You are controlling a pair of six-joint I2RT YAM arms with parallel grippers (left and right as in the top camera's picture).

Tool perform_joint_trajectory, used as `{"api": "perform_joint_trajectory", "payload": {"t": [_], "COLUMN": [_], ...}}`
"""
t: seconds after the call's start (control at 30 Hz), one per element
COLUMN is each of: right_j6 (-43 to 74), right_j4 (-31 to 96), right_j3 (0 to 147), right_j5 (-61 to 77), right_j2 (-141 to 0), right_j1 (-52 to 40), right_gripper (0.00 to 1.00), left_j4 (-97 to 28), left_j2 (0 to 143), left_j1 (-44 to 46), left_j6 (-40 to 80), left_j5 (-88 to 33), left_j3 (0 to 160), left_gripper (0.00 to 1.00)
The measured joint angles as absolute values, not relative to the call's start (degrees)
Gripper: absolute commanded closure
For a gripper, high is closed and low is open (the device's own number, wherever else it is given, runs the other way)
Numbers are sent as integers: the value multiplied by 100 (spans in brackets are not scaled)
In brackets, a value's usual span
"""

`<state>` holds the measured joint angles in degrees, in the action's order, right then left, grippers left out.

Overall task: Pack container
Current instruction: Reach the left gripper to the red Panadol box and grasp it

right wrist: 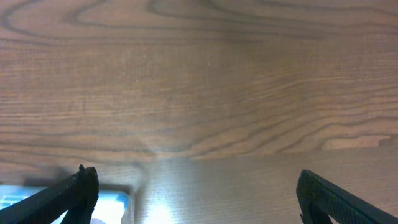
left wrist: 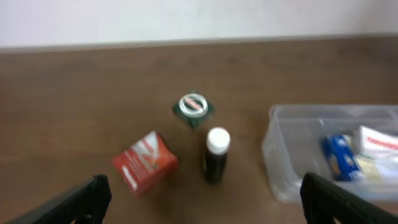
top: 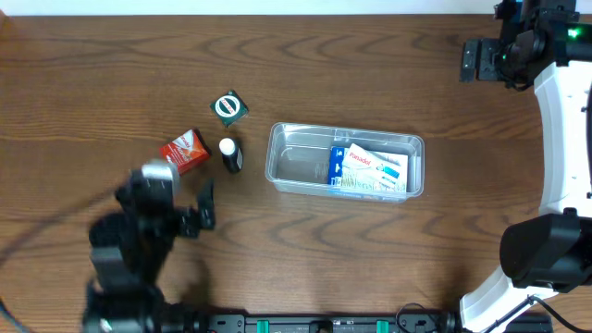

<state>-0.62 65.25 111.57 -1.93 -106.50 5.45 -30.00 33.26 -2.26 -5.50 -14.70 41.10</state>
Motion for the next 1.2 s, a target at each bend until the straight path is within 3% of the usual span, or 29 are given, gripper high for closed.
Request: {"api": "perform_joint_trajectory", "payload": {"t": [0.17,0.4,0.67,1.2], "right_j6": [-62,-62,-60,-60], "right_j4": [6523,6521,6523,6523], "right_j3": [11161,11161,11161,11161], "right_j5": [-198,-196,-198,-198], "right_j2": [-10650,-10650,-10650,-10650], "right_j1": [545,545,545,545], "right_gripper": [1,1,1,1], "left_j4": [-5009,-7214,-7299,-6418], "left_j2": [5612,7933,9129,9312], "left_j1": [-226,-429,-849,-965], "left_j6": [-735,-1146,-1411,-4016], "left_j5": [-1638,-1651,-1313,-1337], "left_j3": [6486,8307,8418,8405], "left_gripper": [2,2,2,2]}}
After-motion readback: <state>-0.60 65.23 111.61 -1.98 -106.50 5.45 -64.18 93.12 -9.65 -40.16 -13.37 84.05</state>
